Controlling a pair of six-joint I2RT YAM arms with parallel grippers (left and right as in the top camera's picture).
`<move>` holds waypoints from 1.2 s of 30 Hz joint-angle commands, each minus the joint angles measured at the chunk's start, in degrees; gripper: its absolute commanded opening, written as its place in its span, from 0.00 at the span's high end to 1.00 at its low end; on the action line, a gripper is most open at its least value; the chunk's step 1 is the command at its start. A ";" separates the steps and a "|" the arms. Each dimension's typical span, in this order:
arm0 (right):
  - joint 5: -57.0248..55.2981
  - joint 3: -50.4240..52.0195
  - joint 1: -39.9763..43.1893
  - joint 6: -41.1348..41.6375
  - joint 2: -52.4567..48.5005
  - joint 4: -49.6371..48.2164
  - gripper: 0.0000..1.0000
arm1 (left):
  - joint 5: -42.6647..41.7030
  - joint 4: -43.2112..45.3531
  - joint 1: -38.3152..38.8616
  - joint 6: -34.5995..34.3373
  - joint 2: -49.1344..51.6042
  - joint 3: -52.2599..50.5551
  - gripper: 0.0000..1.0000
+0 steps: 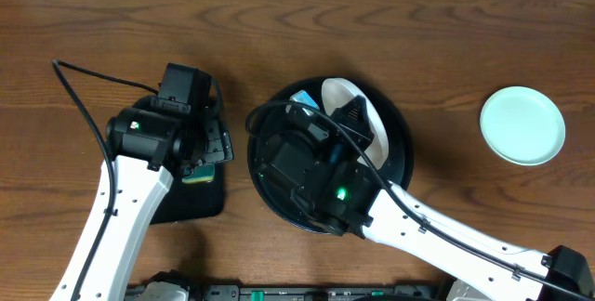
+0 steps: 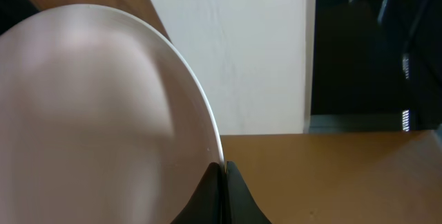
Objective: Clean dirty plates on tray and stack at the side
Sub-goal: 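Carry the plate with the right gripper toward the stack at right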
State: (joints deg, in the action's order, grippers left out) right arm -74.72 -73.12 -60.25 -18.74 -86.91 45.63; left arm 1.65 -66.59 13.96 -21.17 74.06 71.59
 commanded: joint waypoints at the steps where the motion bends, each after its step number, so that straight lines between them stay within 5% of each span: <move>1: -4.17 -1.46 -0.42 -2.80 1.53 -0.85 0.99 | 0.50 0.00 0.15 -0.50 0.04 0.52 0.21; 9: 2.73 -1.44 1.09 -1.11 1.49 -1.07 0.99 | 0.50 0.02 0.15 -0.50 0.04 0.52 0.20; 14: -4.11 -1.44 -0.52 -0.11 1.42 -0.98 0.99 | 0.50 -0.04 0.15 -0.50 0.04 0.52 0.21; 18: 9.11 -1.33 5.51 5.84 1.31 0.11 0.99 | 0.50 0.00 0.15 -0.50 0.04 0.52 0.21; 22: 4.85 -1.42 3.91 9.68 2.01 4.59 0.99 | 0.50 -0.48 0.15 -0.48 0.04 0.52 0.21; 29: 50.86 2.25 20.68 30.77 1.81 3.72 0.99 | 0.46 -0.35 0.15 -0.50 0.04 0.52 0.21; 36: 80.81 3.98 49.40 34.69 1.84 -3.04 0.99 | 0.48 -0.68 0.15 -0.46 0.04 0.52 0.21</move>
State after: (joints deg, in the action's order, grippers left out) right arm -12.93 -69.23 -19.31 10.13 -86.08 43.62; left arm 1.67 -67.07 13.96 -21.17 74.06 71.59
